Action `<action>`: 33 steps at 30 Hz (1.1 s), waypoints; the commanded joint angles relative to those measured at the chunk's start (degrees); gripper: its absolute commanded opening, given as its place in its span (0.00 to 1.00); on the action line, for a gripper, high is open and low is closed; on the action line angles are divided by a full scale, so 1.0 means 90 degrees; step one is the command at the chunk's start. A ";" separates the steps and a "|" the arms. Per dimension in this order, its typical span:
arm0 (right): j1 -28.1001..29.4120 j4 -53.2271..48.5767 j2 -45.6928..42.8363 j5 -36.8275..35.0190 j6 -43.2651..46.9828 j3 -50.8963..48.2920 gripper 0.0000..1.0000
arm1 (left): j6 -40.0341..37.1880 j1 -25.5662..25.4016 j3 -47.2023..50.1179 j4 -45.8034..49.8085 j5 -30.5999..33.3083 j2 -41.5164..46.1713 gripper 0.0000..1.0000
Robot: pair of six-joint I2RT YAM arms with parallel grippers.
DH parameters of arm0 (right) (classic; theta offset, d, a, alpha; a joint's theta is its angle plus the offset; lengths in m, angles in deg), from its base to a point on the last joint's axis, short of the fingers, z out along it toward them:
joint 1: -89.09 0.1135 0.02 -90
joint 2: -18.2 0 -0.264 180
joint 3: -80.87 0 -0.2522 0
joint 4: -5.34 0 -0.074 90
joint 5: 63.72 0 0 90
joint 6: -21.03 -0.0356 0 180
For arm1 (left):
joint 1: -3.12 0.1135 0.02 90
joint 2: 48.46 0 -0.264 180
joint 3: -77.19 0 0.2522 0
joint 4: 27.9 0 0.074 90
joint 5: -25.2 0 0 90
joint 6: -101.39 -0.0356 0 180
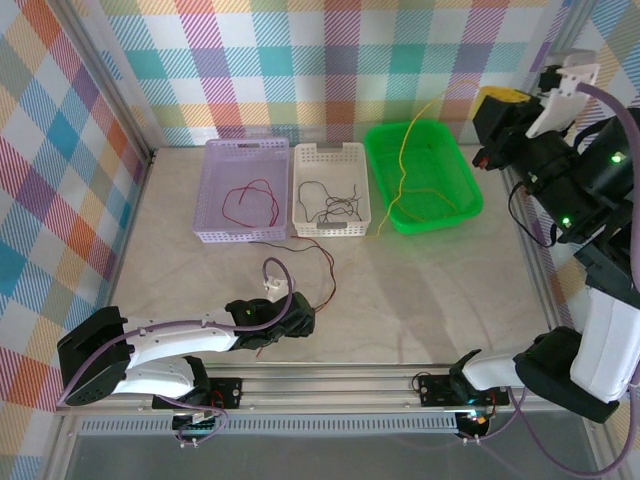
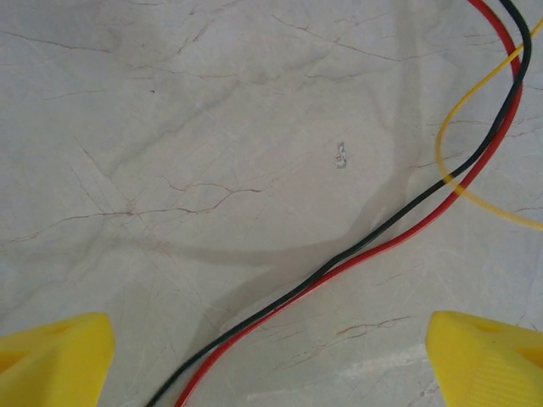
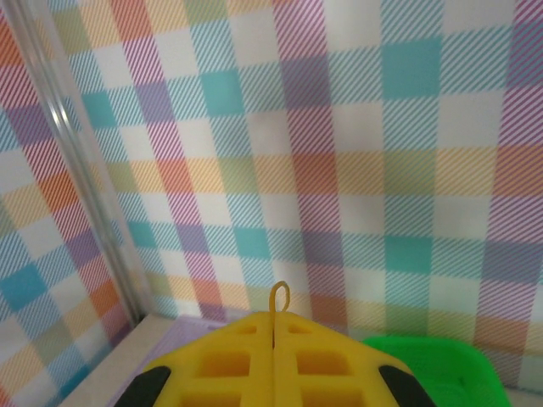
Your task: Untangle the cables
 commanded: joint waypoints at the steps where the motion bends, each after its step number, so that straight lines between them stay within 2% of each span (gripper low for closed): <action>1: 0.0001 0.0803 -0.0114 -0.0470 0.0238 0.0314 0.00 | -0.0009 -0.0097 0.0005 0.0231 0.0196 0.0060 0.93; 5: -0.0002 0.1168 -0.0233 -0.0539 0.0300 0.0336 0.00 | -0.0009 -0.0092 0.0110 0.0153 0.0165 -0.0027 0.91; 10: -0.0002 0.1280 -0.0351 -0.0512 0.0350 0.0245 0.00 | -0.0020 -0.0100 0.0170 0.0017 0.0133 -0.0245 0.83; 12: -0.0002 0.1416 -0.0390 -0.0551 0.0506 0.0050 0.00 | -0.0026 -0.0096 0.0162 -0.0017 0.0124 -0.0309 0.79; 15: 0.0001 0.1565 -0.0326 -0.0648 0.0684 0.0035 0.00 | -0.0035 -0.0100 0.0152 -0.0086 0.0073 -0.0363 0.66; 19: -0.0001 0.1870 -0.0042 -0.0701 0.1295 0.0047 0.00 | -0.0047 -0.0100 0.0119 -0.0101 0.0057 -0.0368 0.58; 26: -0.0002 0.1748 0.0484 -0.0892 0.1645 -0.0313 0.00 | -0.0045 -0.0109 0.0074 -0.0014 0.0053 -0.0211 0.57; 30: -0.0001 0.2006 0.0710 -0.1396 0.2116 -0.0940 0.00 | -0.0046 -0.0124 0.0074 0.0074 0.0036 0.0039 0.59; 31: -0.0002 0.1880 0.0732 -0.1321 0.1997 -0.1033 0.00 | -0.0055 -0.0129 0.0085 0.0049 -0.0006 0.0141 0.61; 33: -0.0002 0.1548 0.0714 -0.0944 0.1541 -0.1131 0.00 | -0.0126 -0.0158 0.0101 -0.0040 -0.0071 0.0442 0.71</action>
